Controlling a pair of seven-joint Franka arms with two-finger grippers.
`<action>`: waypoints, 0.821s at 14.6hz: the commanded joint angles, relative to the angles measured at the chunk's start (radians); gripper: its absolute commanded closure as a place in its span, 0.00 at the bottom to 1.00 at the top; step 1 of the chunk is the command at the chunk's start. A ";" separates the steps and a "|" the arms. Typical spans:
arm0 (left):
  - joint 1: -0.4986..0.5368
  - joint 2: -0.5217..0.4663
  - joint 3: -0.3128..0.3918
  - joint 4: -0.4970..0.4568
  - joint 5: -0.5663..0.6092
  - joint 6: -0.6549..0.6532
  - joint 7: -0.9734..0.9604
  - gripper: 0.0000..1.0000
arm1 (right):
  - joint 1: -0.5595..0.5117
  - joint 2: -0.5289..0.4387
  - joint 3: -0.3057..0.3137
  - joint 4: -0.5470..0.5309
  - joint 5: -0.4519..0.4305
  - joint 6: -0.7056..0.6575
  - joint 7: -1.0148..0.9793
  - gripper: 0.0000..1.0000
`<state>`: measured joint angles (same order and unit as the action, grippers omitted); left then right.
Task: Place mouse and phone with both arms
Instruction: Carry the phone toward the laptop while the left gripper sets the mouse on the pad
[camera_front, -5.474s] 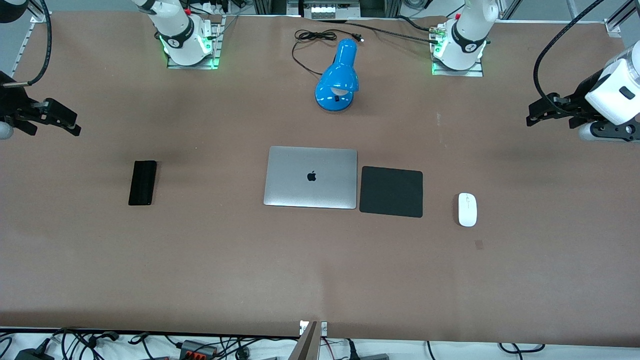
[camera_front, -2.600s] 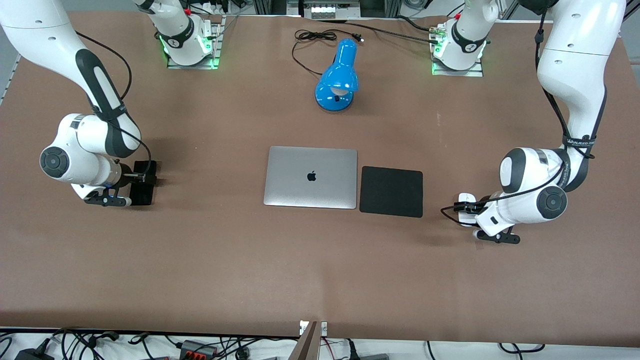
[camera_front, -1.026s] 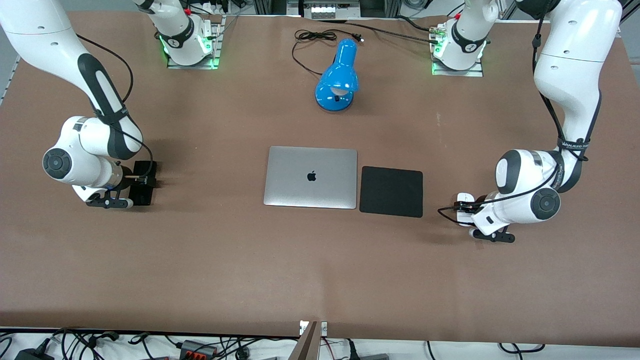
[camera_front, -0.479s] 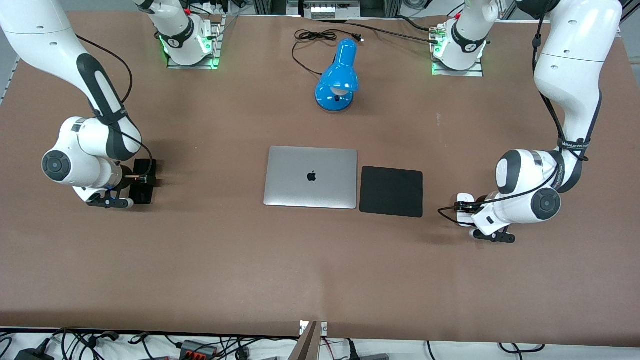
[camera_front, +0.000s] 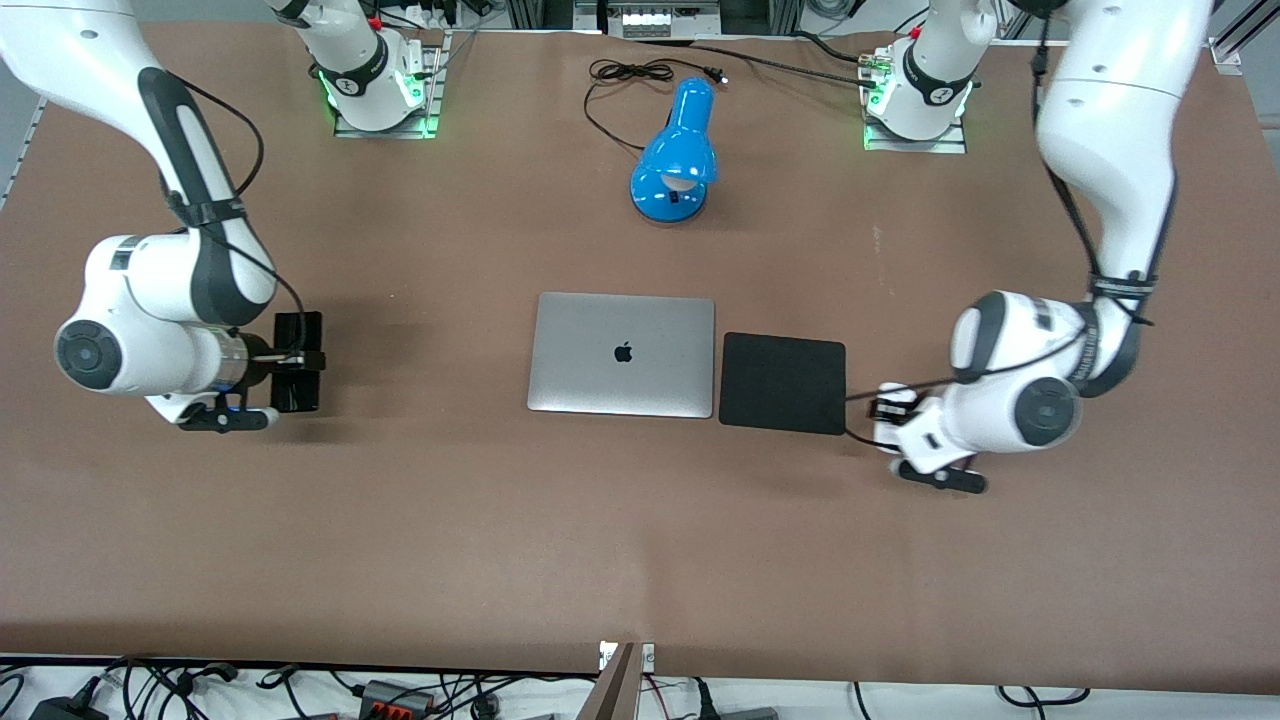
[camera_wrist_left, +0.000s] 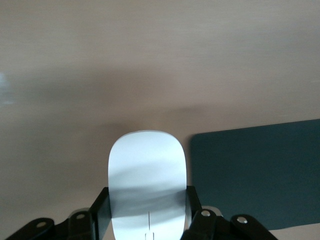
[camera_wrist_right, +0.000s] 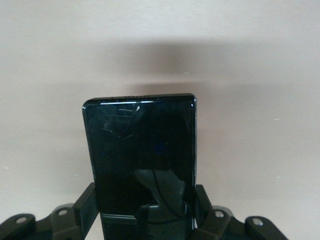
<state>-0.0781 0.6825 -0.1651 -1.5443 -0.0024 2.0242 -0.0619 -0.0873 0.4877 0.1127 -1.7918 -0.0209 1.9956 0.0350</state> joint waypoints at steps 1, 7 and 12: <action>-0.081 0.008 0.006 0.007 -0.005 -0.015 -0.097 0.54 | 0.055 0.015 0.005 0.011 0.012 -0.006 0.090 0.62; -0.170 0.057 0.006 0.004 -0.074 0.020 -0.116 0.54 | 0.190 0.052 0.005 0.008 0.045 0.075 0.291 0.62; -0.172 0.086 0.006 0.004 -0.074 0.050 -0.115 0.53 | 0.308 0.081 0.004 0.003 0.045 0.150 0.437 0.62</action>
<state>-0.2444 0.7617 -0.1662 -1.5471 -0.0599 2.0632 -0.1777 0.1846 0.5576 0.1218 -1.7920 0.0122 2.1151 0.4175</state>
